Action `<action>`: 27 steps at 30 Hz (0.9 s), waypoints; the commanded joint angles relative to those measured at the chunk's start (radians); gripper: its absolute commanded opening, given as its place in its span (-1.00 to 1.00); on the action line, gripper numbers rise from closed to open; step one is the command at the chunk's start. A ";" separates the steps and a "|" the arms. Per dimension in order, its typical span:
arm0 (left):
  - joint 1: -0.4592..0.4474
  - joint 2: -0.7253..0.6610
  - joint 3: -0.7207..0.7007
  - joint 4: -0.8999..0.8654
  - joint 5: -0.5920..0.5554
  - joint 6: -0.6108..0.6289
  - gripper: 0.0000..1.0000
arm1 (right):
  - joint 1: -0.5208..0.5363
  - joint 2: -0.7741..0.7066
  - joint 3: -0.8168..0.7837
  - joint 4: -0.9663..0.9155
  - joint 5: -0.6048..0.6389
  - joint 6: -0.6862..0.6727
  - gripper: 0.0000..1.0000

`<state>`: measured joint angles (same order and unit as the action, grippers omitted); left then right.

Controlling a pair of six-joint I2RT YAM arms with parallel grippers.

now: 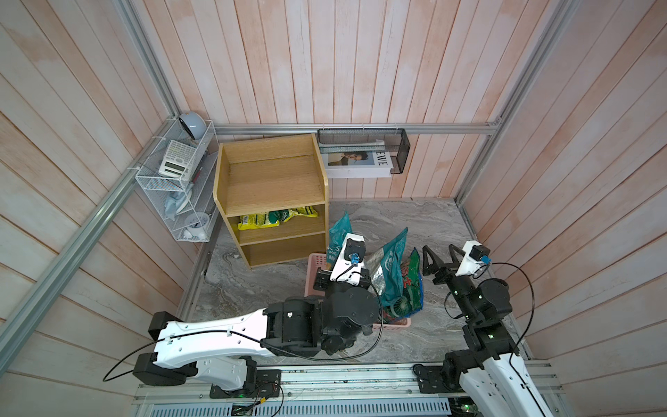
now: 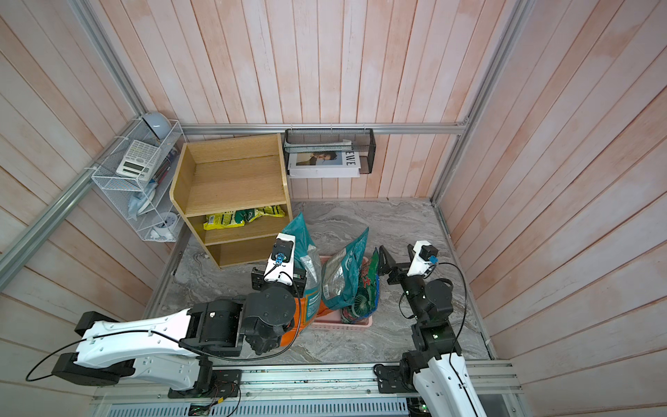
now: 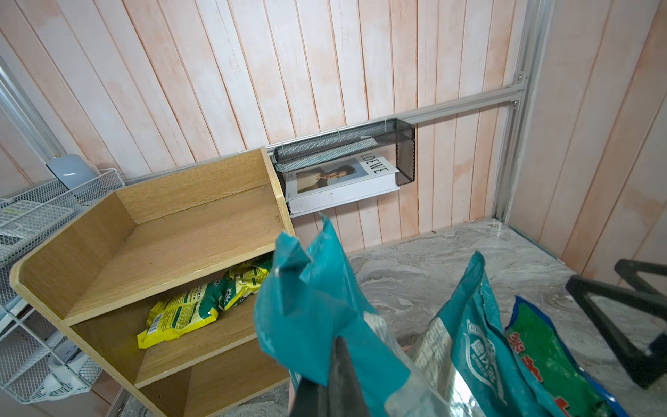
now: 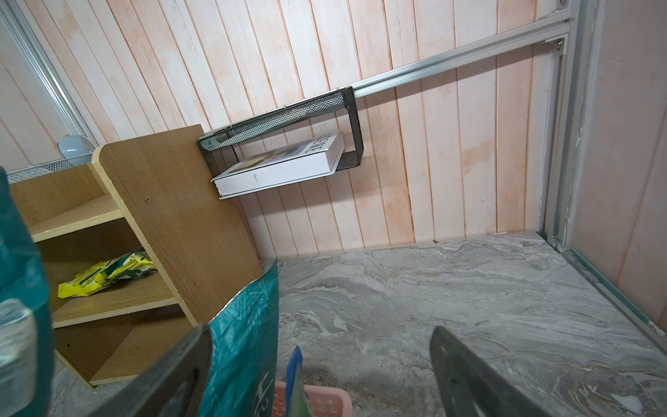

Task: Take down the fertilizer bag from the shelf
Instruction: Place the fertilizer bag in the storage box.

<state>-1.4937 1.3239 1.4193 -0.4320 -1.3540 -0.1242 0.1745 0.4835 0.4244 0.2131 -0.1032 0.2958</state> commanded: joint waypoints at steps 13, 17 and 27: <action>0.144 -0.037 -0.328 0.271 0.141 -0.323 -1.00 | 0.002 0.009 -0.006 0.032 -0.013 0.012 0.96; 0.144 0.001 -0.327 0.300 0.156 -0.355 -1.00 | 0.002 0.011 -0.006 0.029 -0.013 0.011 0.96; 0.147 0.095 -0.358 0.615 0.202 -0.255 -1.00 | 0.002 0.007 -0.007 0.031 -0.015 0.013 0.96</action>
<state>-1.3464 1.4162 1.0588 -0.0406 -1.1625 -0.4244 0.1745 0.4946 0.4240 0.2165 -0.1043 0.2962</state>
